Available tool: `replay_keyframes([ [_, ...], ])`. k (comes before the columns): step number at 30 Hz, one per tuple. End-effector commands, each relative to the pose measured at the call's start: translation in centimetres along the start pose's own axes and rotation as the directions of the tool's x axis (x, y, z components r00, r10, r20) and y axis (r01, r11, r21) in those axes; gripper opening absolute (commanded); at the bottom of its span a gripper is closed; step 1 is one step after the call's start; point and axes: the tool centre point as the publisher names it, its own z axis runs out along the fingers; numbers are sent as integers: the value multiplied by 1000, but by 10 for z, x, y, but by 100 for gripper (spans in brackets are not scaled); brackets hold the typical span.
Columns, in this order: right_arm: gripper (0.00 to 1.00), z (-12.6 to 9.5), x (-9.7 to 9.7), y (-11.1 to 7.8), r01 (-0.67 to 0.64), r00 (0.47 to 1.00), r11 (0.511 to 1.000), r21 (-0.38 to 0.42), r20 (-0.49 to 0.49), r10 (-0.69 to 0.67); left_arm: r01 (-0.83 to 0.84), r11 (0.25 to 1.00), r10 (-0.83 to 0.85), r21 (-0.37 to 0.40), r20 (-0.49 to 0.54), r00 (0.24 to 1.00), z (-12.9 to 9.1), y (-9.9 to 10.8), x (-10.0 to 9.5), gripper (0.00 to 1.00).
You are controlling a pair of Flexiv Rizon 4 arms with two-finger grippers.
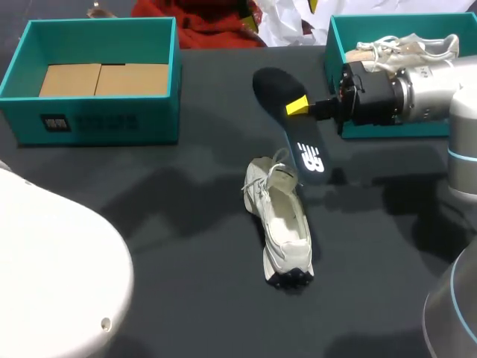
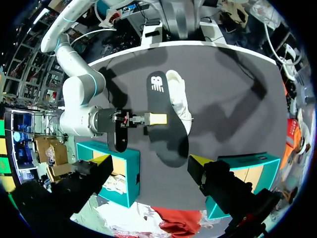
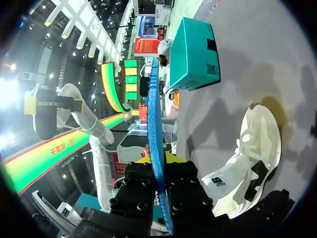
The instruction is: Take the shoe out of the shoebox, open the shoe tongue, remove and reinsert the insole, then place the shoe into the shoebox
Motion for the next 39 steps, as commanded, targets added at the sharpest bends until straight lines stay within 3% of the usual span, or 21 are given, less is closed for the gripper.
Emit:
replay_keyframes([
  [1, 0, 1, 0, 0, 0, 1000, 1000, 0, 1, 0, 1, 1000, -1, 0, -436, 900, 2, 0, -8, 100],
  [21, 0, 1, 0, 0, 0, 1000, 1000, 0, 1, 0, 3, 1000, 6, 20, -438, 899, 17, -3, -21, 100],
  [28, 0, 1, 0, 0, 0, 1000, 1000, 0, 1, 0, -17, 999, 30, 46, -288, 957, 14, -11, -12, 100],
  [34, 0, 1, 0, 0, 0, 1000, 1000, 0, 1, 0, -8, 996, 13, 92, -51, 999, 3, -13, 13, 100],
  [39, 0, 1, 0, 0, 0, 1000, 1000, 0, 1, 0, -6, 993, -9, 117, 136, 991, -2, -17, 37, 100],
])
